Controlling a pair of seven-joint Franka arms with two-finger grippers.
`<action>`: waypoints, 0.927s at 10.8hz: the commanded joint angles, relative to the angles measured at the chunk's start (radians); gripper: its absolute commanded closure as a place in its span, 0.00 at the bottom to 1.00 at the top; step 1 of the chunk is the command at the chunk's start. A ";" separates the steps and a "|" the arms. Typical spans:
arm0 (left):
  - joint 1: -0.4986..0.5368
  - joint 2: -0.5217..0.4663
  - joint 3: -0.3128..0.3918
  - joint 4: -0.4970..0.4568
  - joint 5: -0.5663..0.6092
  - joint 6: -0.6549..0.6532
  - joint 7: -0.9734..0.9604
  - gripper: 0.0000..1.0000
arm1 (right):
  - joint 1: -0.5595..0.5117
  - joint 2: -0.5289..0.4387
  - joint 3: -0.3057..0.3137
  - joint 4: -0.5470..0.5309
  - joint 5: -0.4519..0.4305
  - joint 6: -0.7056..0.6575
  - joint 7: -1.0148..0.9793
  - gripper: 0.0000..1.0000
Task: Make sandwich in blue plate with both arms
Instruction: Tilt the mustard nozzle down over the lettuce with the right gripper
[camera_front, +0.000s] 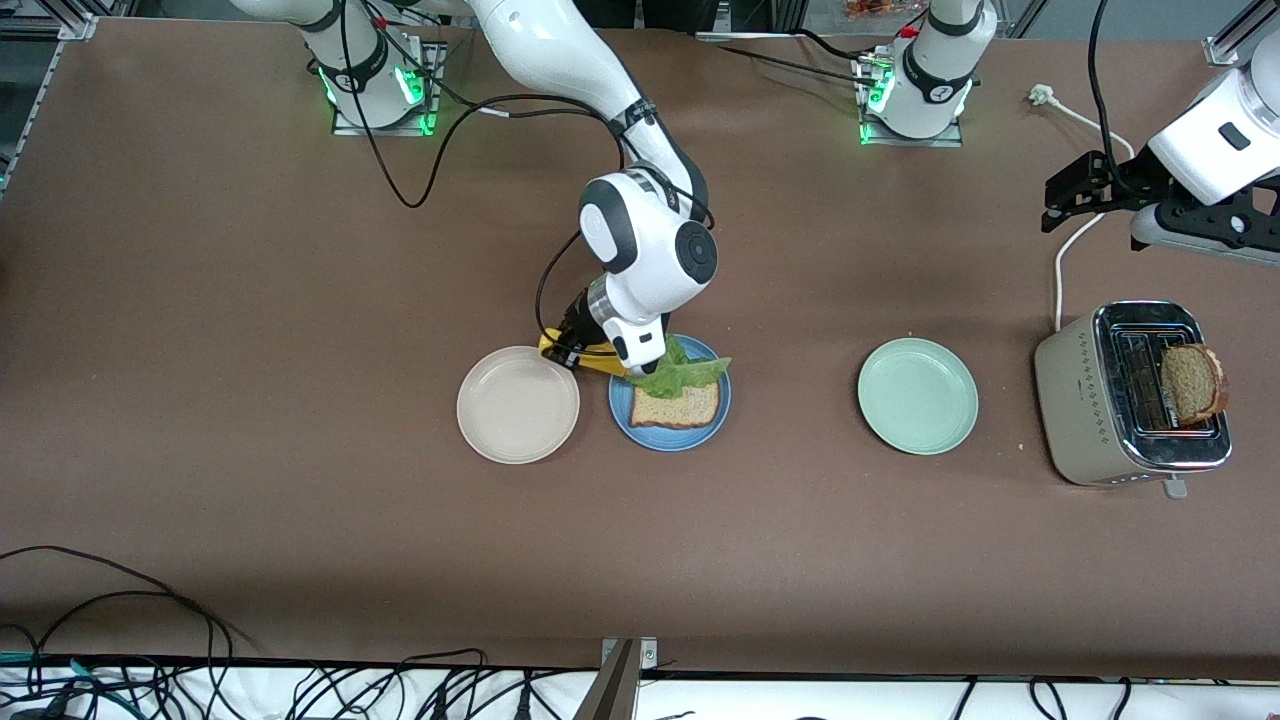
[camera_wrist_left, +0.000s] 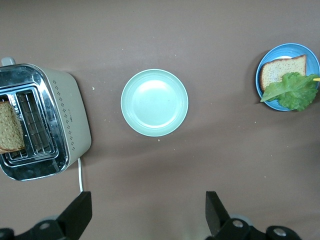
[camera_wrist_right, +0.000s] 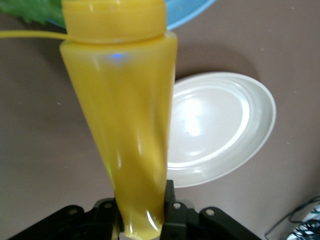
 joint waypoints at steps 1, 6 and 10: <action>0.003 0.012 -0.002 0.031 0.007 -0.024 0.002 0.00 | -0.003 0.017 -0.019 0.040 -0.037 0.000 -0.016 1.00; 0.003 0.012 0.000 0.031 0.007 -0.022 0.002 0.00 | -0.013 0.020 -0.011 -0.007 -0.080 0.073 -0.031 1.00; 0.003 0.012 0.000 0.031 0.007 -0.022 0.002 0.00 | -0.035 0.013 0.047 -0.023 -0.196 0.104 -0.040 1.00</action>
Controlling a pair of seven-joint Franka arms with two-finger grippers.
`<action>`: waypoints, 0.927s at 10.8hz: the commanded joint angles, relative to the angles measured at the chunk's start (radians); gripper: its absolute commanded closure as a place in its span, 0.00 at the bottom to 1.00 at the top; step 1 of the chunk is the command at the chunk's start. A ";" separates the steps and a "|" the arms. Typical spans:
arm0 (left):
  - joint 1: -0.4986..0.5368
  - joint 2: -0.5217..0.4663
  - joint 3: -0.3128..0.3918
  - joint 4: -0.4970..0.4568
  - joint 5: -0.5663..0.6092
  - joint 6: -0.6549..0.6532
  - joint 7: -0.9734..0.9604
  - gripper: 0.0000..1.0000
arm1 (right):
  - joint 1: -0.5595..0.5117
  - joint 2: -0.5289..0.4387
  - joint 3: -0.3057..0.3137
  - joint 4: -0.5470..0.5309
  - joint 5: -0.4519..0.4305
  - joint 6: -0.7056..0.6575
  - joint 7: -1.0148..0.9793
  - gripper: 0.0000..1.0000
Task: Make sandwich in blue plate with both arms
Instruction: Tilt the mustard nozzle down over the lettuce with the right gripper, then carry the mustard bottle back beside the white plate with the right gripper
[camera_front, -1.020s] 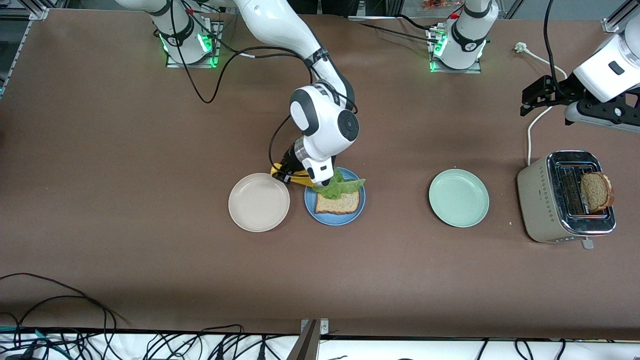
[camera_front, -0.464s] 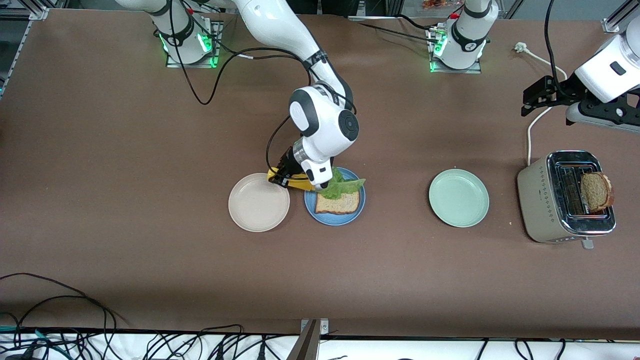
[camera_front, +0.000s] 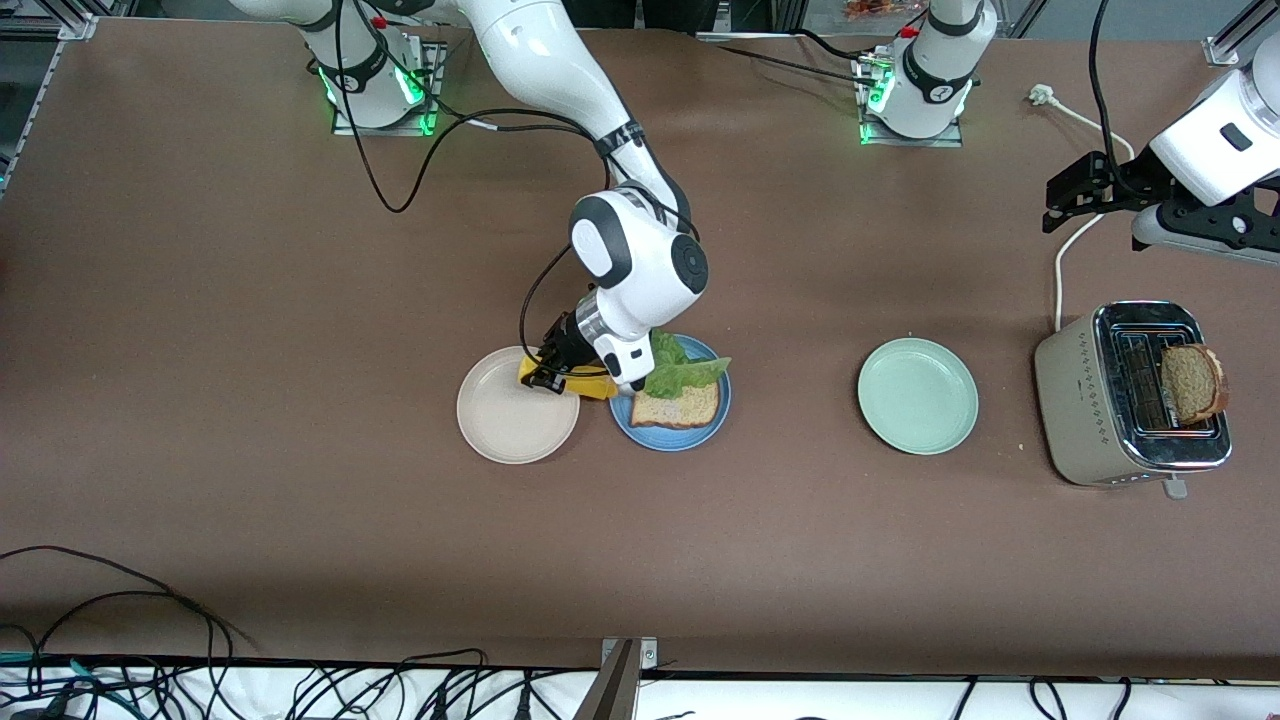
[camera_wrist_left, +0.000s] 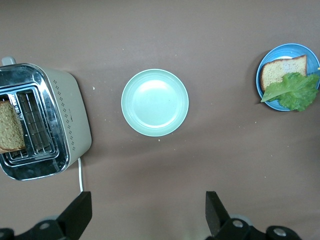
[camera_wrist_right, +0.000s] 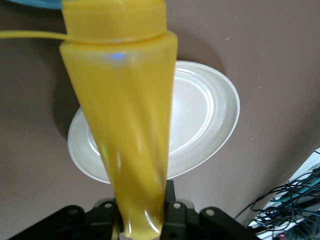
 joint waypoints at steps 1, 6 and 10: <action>0.002 0.011 -0.001 0.031 0.007 -0.022 0.002 0.00 | -0.014 -0.007 0.018 -0.001 -0.050 0.015 -0.019 1.00; 0.002 0.011 -0.001 0.031 0.007 -0.022 0.002 0.00 | -0.187 -0.249 0.269 -0.168 -0.167 0.138 -0.019 1.00; 0.002 0.011 -0.002 0.031 0.007 -0.022 0.002 0.00 | -0.360 -0.444 0.410 -0.260 -0.006 0.135 -0.028 1.00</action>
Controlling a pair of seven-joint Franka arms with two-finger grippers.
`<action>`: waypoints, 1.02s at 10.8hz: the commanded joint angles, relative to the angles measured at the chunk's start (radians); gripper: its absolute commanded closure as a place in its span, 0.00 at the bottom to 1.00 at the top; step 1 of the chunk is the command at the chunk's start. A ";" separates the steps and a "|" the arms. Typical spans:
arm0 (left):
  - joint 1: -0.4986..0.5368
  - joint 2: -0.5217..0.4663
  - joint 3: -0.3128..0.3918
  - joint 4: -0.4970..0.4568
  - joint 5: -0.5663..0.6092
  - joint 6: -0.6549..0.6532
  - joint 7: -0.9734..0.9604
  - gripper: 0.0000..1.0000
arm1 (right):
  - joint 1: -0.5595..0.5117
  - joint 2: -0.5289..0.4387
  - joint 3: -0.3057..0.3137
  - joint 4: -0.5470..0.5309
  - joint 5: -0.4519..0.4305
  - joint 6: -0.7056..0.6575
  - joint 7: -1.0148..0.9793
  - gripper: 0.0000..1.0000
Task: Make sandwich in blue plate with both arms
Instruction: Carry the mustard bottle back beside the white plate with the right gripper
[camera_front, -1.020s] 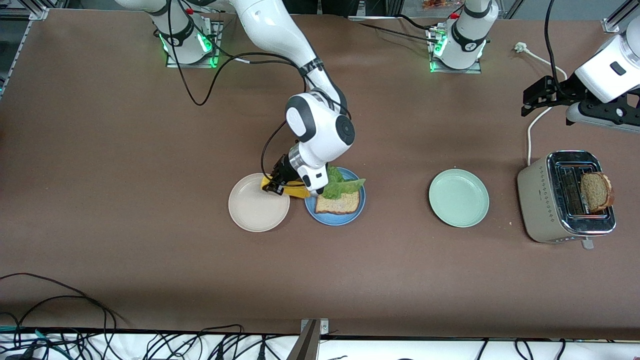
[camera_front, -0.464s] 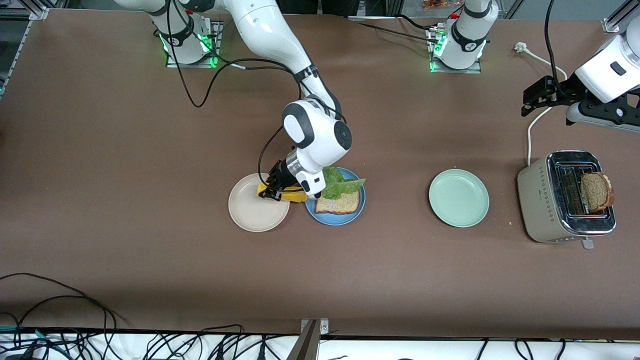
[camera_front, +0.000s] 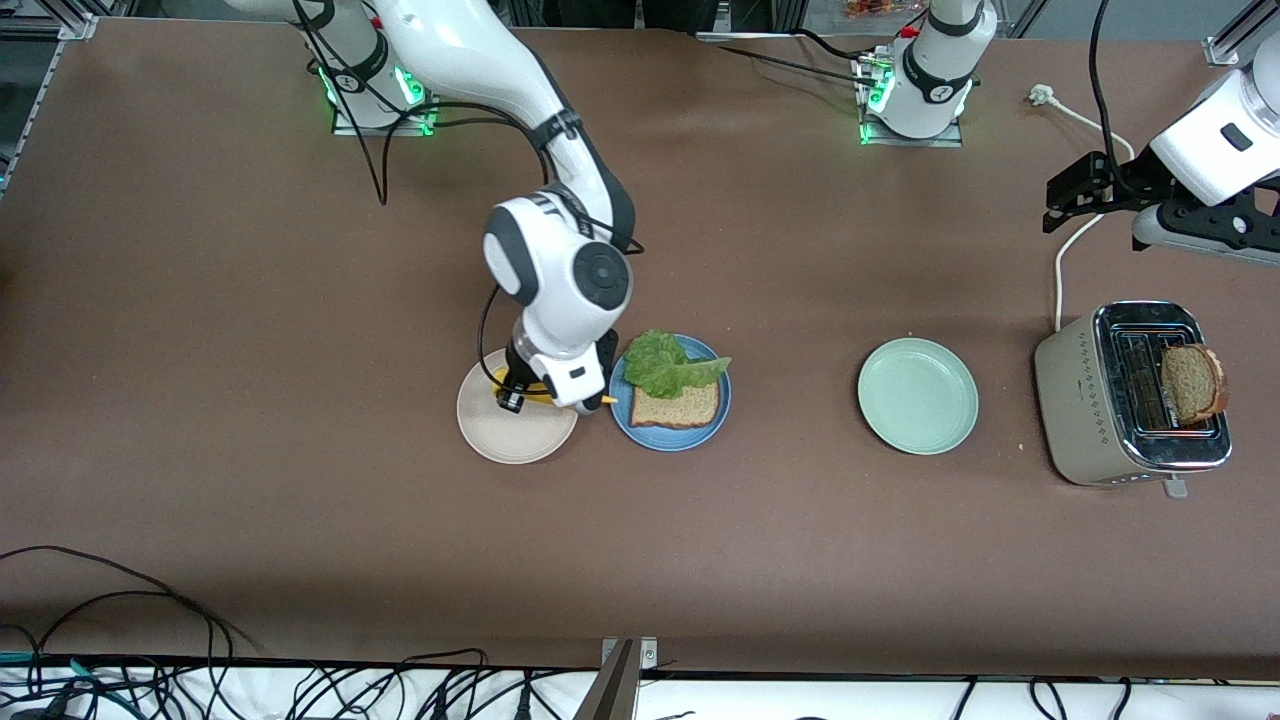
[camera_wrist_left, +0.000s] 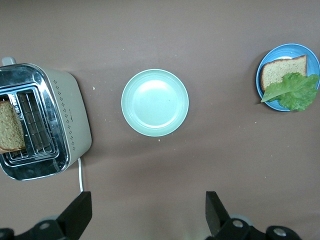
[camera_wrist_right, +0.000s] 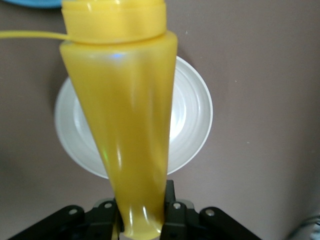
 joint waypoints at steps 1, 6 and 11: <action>0.001 0.011 -0.002 0.032 0.007 -0.022 0.002 0.00 | -0.160 -0.187 0.170 -0.132 0.111 0.017 -0.025 1.00; 0.000 0.011 -0.002 0.032 0.007 -0.022 0.001 0.00 | -0.577 -0.239 0.504 -0.133 0.206 -0.003 -0.177 1.00; 0.000 0.011 -0.002 0.032 0.007 -0.022 0.001 0.00 | -0.800 -0.227 0.610 -0.133 0.312 -0.034 -0.426 1.00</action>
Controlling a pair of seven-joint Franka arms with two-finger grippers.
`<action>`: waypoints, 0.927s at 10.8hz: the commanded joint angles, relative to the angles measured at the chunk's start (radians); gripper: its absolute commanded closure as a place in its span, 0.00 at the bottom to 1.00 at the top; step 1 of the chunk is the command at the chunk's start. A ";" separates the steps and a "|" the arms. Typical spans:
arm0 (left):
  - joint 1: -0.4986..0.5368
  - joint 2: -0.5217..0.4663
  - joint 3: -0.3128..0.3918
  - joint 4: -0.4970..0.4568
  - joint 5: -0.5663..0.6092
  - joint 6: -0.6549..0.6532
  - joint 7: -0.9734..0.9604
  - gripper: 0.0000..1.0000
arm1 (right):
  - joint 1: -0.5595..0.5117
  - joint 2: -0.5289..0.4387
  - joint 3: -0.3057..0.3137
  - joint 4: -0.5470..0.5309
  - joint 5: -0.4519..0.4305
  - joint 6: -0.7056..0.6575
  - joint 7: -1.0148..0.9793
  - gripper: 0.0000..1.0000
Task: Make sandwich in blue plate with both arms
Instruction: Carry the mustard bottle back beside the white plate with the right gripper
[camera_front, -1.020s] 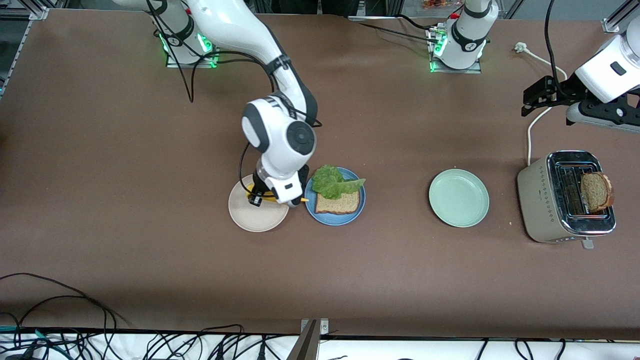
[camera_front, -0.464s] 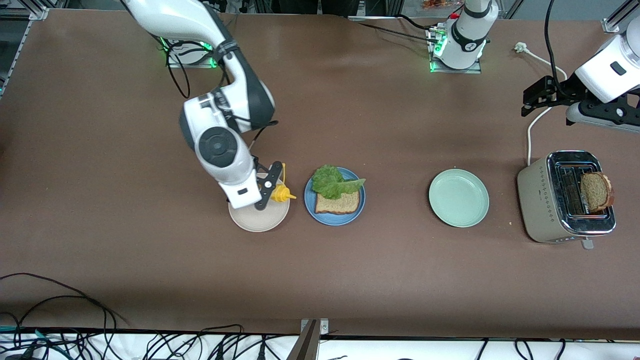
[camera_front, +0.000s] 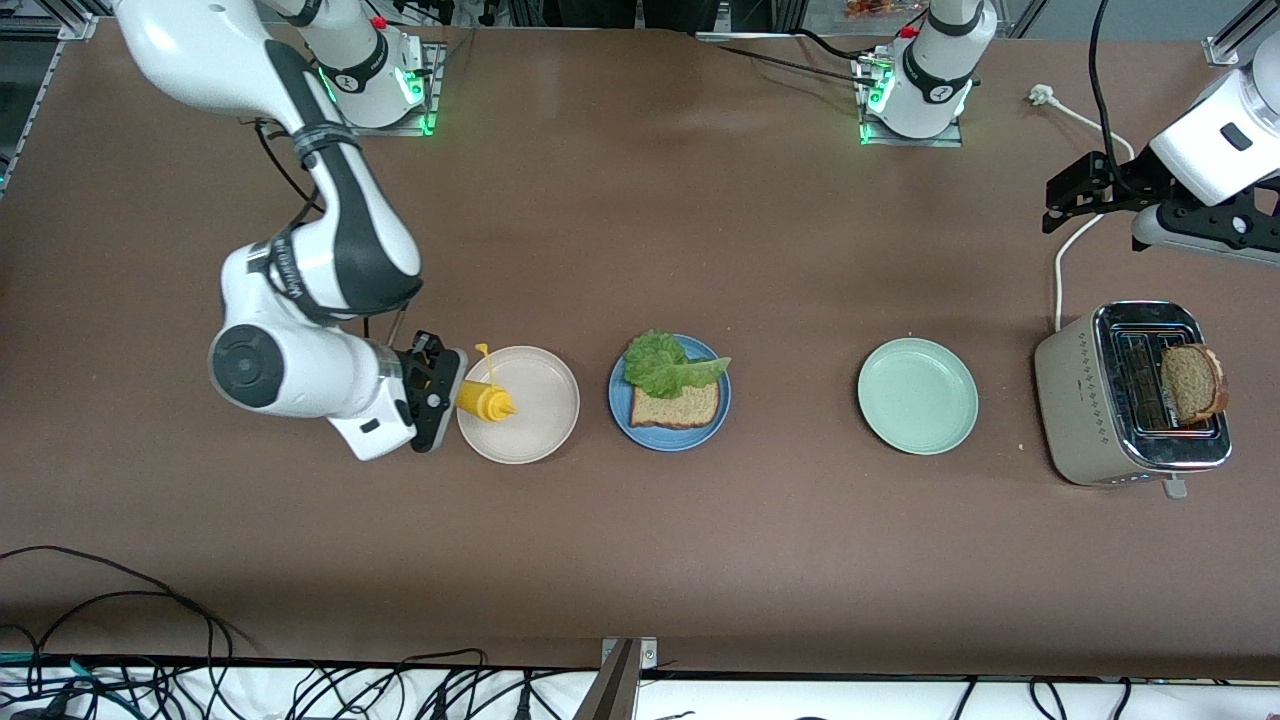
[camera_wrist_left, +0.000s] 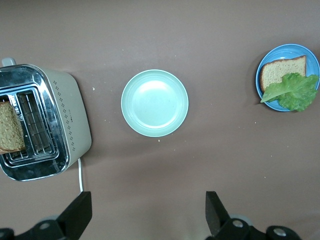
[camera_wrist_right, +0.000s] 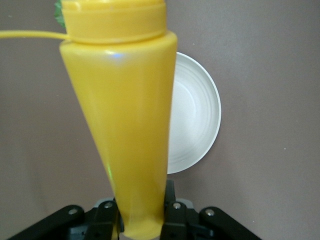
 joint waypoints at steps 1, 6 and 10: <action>0.000 0.010 -0.002 0.030 0.007 -0.022 0.002 0.00 | -0.090 -0.014 0.033 -0.035 0.103 -0.015 -0.177 1.00; 0.002 0.010 -0.002 0.028 0.007 -0.024 0.002 0.00 | -0.216 0.061 0.035 -0.032 0.275 -0.024 -0.488 1.00; 0.002 0.010 -0.002 0.028 0.007 -0.022 0.002 0.00 | -0.312 0.167 0.094 -0.021 0.392 -0.038 -0.679 1.00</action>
